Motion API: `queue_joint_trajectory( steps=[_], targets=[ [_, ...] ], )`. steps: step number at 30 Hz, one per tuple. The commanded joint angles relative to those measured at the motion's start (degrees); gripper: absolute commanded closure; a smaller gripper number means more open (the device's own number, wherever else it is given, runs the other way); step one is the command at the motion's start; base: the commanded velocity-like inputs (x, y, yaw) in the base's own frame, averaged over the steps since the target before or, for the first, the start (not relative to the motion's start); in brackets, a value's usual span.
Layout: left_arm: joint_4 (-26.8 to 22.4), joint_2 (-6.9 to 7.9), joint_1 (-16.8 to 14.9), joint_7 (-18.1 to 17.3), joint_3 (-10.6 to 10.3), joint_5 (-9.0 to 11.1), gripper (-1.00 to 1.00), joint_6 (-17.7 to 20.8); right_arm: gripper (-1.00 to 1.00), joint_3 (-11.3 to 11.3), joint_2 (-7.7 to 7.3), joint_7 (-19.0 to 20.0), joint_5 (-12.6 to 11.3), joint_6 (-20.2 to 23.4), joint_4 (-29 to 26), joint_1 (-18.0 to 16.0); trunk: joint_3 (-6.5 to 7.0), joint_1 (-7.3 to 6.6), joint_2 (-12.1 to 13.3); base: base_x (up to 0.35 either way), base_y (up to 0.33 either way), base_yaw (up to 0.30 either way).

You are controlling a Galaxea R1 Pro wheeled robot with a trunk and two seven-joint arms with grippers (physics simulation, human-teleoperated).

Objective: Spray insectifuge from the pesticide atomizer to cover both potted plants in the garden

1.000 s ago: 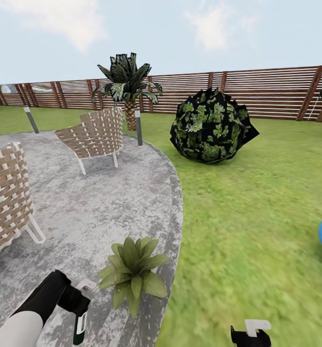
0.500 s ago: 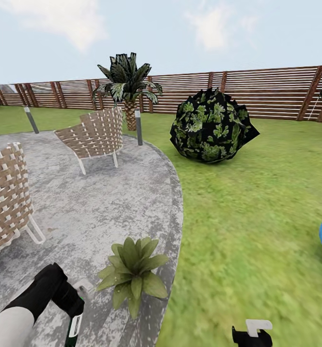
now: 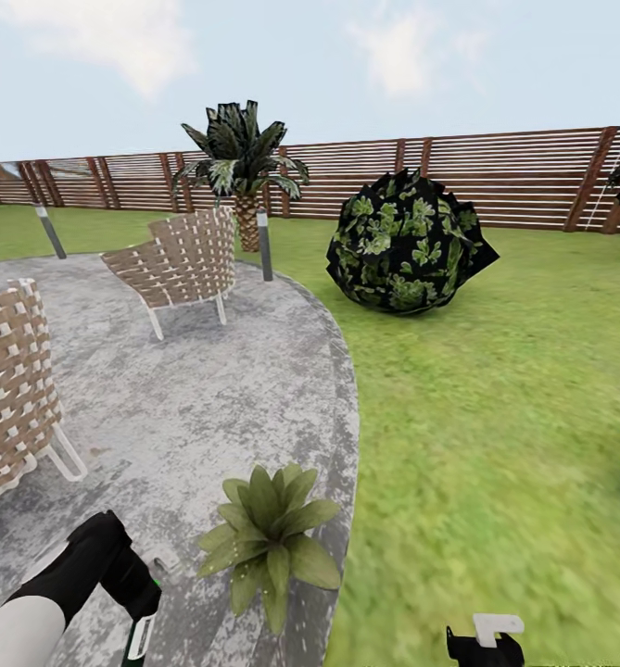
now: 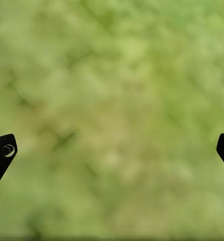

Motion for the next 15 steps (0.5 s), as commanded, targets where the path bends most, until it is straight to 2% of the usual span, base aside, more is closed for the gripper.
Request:
queue_joint_trajectory(
  steps=[1, 7, 12, 15],
  targets=[
    [-0.09, 0.07, -0.03, -0.4, 0.03, -0.29, 1.0, 0.52, -1.0, -0.06, 0.0, -0.2, 0.2, -0.16, 0.06, -0.04, -0.05, -0.01, -0.02, 0.0, 0.007, -0.033],
    [-0.09, 2.1, -0.16, -0.38, 0.11, -0.2, 1.0, 0.49, -1.0, -0.06, 0.02, -0.21, 0.2, -0.16, 0.06, -0.04, -0.05, -0.01, -0.02, 0.0, 0.018, -0.007],
    [-0.19, 1.67, -0.94, -0.48, 0.14, -0.18, 1.0, 0.49, -1.0, -0.06, -0.02, -0.25, 0.12, -0.16, 0.06, -0.04, -0.05, -0.01, -0.02, 0.018, 0.219, 0.0],
    [-0.26, 1.46, -0.96, -0.48, 0.09, -0.19, 1.0, 0.44, -1.0, -0.06, -0.14, -0.25, 0.13, -0.17, 0.06, -0.04, -0.05, -0.01, -0.02, 0.053, 0.074, 0.0]
  ],
)
